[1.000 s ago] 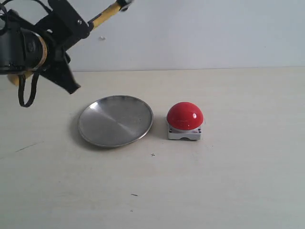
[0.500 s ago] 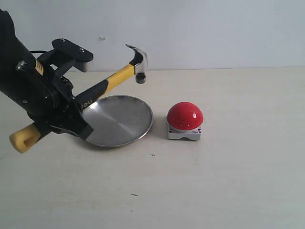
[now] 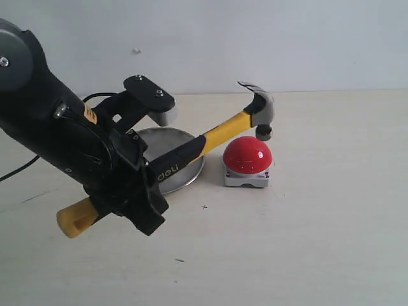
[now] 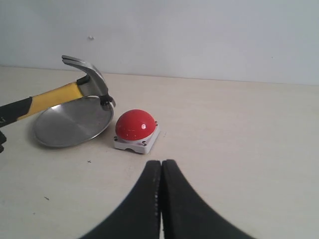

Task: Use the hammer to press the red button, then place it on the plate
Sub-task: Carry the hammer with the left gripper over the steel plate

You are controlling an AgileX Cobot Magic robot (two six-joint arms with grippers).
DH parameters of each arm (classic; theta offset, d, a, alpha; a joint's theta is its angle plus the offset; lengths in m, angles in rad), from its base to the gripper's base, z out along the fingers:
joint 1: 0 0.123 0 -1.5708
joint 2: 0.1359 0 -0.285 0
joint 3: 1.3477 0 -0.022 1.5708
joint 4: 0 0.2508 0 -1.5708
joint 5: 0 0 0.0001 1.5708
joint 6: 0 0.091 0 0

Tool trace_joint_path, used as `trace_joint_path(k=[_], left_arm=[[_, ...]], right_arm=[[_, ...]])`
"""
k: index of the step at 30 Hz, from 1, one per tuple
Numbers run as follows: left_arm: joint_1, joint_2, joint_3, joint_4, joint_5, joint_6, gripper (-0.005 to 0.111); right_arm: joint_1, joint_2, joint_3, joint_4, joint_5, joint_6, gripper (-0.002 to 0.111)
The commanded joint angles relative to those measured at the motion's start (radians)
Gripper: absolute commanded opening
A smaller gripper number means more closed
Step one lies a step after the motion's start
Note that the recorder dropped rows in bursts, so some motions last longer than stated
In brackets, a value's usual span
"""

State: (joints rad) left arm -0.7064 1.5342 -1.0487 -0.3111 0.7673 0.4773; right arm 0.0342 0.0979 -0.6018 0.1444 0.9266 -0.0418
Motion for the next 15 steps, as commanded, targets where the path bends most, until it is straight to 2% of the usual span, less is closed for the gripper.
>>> trace_joint_path(k=[1,7,15], left_arm=[[-0.003,0.018,-0.008,-0.001,-0.117,-0.04,0.0],[-0.003,0.11,-0.012,0.0,-0.233,-0.101,0.0],[-0.003,0.173,-0.042,0.003,-0.252,-0.102,0.0]], right_arm=[[0.002,-0.004,0.007,-0.002,0.002,-0.001,0.0],[0.002,-0.004,0.007,-0.001,0.002,-0.003,0.0],[0.002,-0.004,0.007,-0.001,0.0,-0.003,0.0]])
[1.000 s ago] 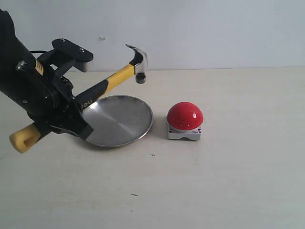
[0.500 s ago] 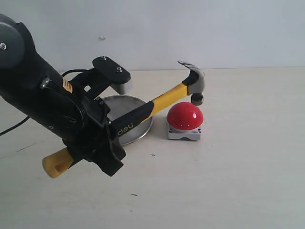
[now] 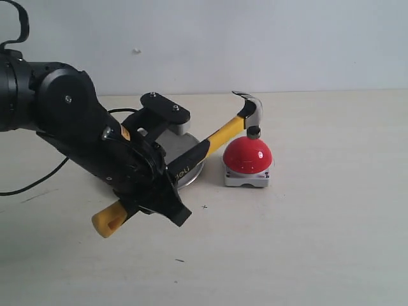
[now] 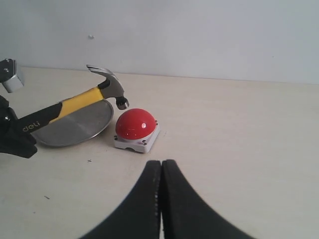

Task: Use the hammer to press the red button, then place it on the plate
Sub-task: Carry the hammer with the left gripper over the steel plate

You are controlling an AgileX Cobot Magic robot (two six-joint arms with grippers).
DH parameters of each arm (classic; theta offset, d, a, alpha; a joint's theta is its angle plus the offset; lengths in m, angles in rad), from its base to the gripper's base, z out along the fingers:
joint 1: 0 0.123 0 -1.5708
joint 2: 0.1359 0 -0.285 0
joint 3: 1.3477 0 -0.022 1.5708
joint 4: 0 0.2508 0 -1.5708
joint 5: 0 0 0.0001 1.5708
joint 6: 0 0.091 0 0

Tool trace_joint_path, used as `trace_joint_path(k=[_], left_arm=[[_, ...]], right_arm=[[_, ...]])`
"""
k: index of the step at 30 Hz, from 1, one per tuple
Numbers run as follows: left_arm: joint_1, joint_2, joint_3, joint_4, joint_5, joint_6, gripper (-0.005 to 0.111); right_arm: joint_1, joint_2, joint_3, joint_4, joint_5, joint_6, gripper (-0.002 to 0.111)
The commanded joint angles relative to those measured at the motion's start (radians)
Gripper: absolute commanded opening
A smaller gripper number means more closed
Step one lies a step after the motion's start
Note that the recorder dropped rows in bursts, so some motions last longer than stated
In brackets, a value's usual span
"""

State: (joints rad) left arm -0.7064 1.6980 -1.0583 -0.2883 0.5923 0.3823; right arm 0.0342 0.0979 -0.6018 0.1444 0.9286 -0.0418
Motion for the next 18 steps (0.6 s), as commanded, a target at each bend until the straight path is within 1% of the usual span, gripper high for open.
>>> trace_joint_path(k=[1,8,12,15,18], left_arm=[[-0.003,0.013,-0.037,-0.019,-0.078,-0.009,0.0],[-0.001,0.031,-0.082,-0.022,-0.091,-0.025,0.0],[-0.001,-0.008,-0.196,-0.004,0.022,-0.025,0.0],[-0.001,-0.053,-0.244,-0.004,0.033,-0.027,0.0],[-0.001,-0.069,-0.251,0.004,0.029,-0.033,0.0]], right_arm=[[0.002,-0.004,0.007,-0.001,-0.002,-0.003,0.0],[0.002,-0.004,0.007,-0.001,-0.002,-0.003,0.0],[0.002,-0.004,0.007,0.004,-0.003,-0.008,0.0],[0.002,-0.004,0.007,0.006,-0.003,-0.009,0.0],[0.002,-0.004,0.007,0.013,-0.005,-0.016,0.0]])
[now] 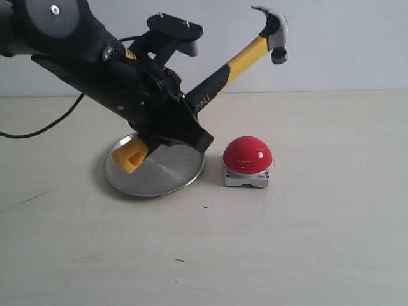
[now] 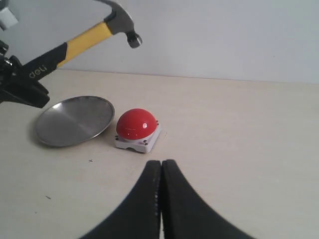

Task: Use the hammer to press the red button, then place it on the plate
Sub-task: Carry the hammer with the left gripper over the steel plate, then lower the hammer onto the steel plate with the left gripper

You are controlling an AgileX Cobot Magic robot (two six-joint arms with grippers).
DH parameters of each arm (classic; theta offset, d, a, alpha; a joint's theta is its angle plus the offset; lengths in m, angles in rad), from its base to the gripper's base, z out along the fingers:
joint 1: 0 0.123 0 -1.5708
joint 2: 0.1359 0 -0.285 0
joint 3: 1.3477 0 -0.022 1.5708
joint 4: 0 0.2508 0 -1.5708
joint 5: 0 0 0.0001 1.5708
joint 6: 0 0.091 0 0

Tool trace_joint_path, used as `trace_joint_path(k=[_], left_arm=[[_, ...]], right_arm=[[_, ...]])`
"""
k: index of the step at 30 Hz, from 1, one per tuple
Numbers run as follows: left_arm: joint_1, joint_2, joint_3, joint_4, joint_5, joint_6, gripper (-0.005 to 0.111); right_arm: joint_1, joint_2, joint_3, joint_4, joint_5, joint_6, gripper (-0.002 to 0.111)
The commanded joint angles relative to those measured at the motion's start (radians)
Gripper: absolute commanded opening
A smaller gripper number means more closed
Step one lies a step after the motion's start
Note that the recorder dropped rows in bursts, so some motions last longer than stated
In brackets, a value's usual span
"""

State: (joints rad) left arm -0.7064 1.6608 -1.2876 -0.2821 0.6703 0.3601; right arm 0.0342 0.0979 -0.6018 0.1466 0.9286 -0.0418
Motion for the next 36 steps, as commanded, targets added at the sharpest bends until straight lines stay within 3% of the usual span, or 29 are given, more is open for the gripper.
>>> trace_joint_path(k=[1,4,8,19,27,36], left_arm=[[-0.001,-0.015,-0.014,0.013,-0.055,-0.036,0.0],[-0.001,0.081,0.015,0.009,-0.079,-0.058,0.0],[0.019,0.295,0.013,0.006,0.041,-0.079,0.0],[0.086,0.065,-0.063,-0.119,0.035,-0.075,0.0],[0.233,0.042,-0.031,-0.5,0.092,0.119,0.0],[0.379,0.042,0.186,-1.079,0.008,0.492,0.0]], right_arm=[[0.002,-0.004,0.007,0.014,-0.005,-0.018,0.0],[0.002,-0.004,0.007,0.019,-0.003,-0.017,0.0],[0.002,-0.004,0.007,0.022,-0.003,-0.02,0.0],[0.002,-0.004,0.007,0.036,-0.003,-0.043,0.0],[0.002,-0.004,0.007,0.038,-0.002,-0.043,0.0],[0.002,-0.004,0.007,0.045,-0.008,-0.044,0.0]])
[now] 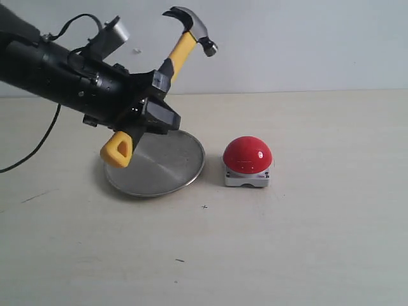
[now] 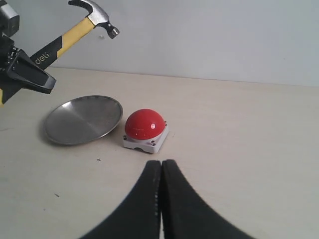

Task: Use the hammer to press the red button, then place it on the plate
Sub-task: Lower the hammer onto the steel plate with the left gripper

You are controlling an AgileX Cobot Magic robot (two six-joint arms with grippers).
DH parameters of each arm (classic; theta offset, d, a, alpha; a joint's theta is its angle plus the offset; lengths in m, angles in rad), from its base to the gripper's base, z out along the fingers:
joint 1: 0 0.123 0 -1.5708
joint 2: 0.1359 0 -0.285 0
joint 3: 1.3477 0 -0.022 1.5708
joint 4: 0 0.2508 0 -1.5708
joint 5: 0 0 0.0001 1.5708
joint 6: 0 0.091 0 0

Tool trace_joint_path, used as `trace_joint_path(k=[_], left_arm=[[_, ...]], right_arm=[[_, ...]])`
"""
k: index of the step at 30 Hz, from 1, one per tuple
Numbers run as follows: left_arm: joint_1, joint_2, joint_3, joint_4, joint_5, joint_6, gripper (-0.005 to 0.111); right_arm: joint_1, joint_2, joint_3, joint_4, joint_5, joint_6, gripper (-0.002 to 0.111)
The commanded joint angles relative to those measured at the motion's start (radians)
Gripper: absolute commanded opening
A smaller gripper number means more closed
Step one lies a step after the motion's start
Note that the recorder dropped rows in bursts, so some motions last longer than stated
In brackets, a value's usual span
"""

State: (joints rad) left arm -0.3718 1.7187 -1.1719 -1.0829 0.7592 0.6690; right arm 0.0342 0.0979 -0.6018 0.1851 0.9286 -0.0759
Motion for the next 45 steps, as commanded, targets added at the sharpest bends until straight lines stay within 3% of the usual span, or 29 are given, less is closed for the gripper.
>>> trace_joint_path(k=[1,4,7,16,26,36,45], left_arm=[[0.053,-0.016,0.092,-0.333,-0.09,0.231,0.0],[0.073,0.0,0.162,-0.547,-0.103,0.386,0.0],[0.073,0.03,0.192,-0.662,-0.103,0.469,0.0],[0.073,0.158,0.192,-0.662,-0.087,0.475,0.0],[0.073,0.256,0.189,-0.662,-0.195,0.467,0.0],[0.07,0.271,0.15,-0.662,-0.146,0.487,0.0],[0.07,0.271,0.15,-0.662,-0.162,0.407,0.0]], right_arm=[[0.002,-0.004,0.007,0.006,-0.009,-0.01,0.0],[0.002,-0.004,0.007,0.006,-0.011,-0.01,0.0],[0.002,-0.004,0.007,0.006,-0.011,-0.01,0.0],[0.002,-0.004,0.007,0.006,-0.011,-0.01,0.0],[0.002,-0.004,0.007,0.011,-0.01,-0.01,0.0],[0.002,-0.004,0.007,0.022,-0.011,-0.013,0.0],[0.002,-0.004,0.007,0.026,-0.011,-0.019,0.0]])
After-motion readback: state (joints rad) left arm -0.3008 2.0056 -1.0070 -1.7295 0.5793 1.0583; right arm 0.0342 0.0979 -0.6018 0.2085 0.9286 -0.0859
